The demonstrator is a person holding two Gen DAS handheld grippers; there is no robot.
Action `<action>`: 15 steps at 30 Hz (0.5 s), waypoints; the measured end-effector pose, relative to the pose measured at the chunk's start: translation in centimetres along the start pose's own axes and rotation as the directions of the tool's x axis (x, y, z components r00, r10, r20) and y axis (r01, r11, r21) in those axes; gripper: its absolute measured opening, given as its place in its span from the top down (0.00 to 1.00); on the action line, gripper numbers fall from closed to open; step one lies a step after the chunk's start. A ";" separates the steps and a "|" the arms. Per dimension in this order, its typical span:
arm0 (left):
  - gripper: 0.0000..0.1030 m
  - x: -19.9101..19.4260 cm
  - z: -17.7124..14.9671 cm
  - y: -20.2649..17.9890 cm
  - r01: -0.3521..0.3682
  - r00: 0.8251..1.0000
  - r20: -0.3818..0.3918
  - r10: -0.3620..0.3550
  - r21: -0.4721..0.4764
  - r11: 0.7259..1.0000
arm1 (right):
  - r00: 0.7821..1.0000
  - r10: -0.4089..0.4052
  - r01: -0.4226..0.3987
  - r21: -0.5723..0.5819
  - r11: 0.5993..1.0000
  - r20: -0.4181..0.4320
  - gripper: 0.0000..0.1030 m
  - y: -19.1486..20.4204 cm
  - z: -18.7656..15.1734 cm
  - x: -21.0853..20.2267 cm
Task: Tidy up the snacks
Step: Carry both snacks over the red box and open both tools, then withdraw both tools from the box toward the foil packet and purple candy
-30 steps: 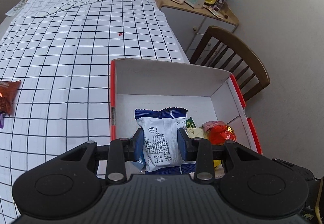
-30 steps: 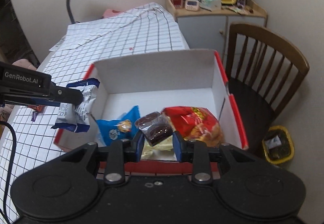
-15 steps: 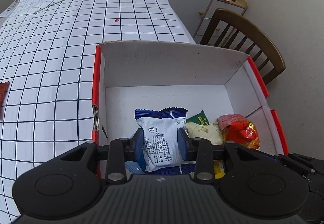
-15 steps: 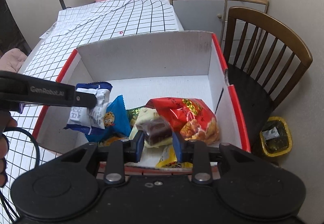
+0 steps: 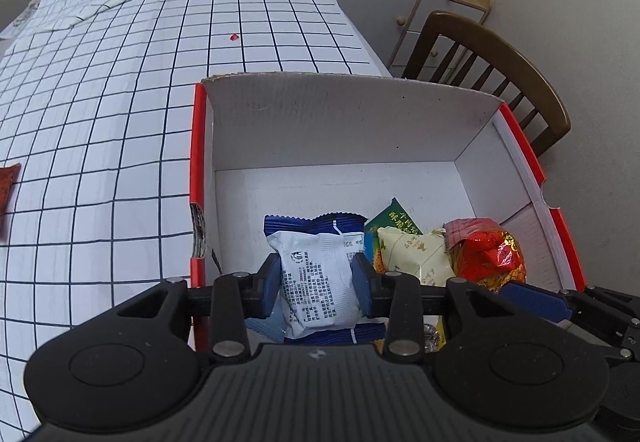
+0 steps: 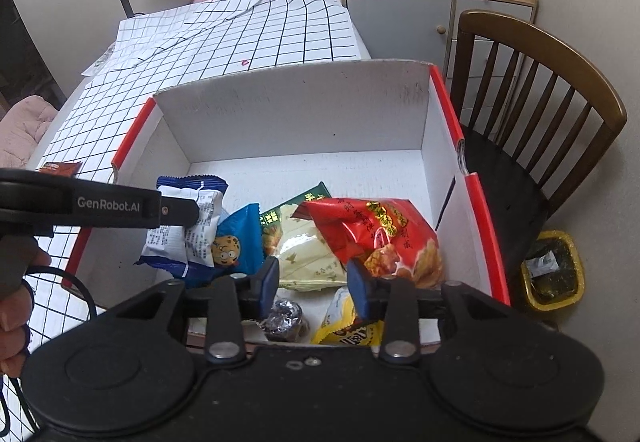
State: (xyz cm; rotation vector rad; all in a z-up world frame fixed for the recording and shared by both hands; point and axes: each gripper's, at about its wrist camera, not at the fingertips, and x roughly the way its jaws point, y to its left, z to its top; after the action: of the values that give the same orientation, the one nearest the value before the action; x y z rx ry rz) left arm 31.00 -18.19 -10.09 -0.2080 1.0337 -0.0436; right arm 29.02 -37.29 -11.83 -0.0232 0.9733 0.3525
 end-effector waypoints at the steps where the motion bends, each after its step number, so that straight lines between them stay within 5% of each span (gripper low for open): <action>1: 0.58 -0.2 0.0 0.0 0.000 1.000 0.005 0.000 0.001 1.000 | 1.000 0.003 -0.003 0.003 1.000 0.002 0.61 0.0 0.0 -0.1; 4: 0.46 -1.0 -0.1 0.2 0.012 1.000 0.022 -0.012 0.004 1.000 | 1.000 0.009 -0.010 0.012 1.000 0.015 0.57 0.1 0.0 -0.5; 15: 0.42 -5.3 -0.5 1.1 0.047 0.994 0.094 -0.051 0.041 0.998 | 0.996 0.052 -0.053 0.021 0.998 0.068 0.41 1.4 0.4 -2.9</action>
State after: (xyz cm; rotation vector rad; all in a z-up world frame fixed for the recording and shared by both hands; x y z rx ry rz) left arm 27.81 -16.48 -6.03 -0.1984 0.9324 -0.0972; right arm 27.47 -36.73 -9.05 0.0347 0.9126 0.3883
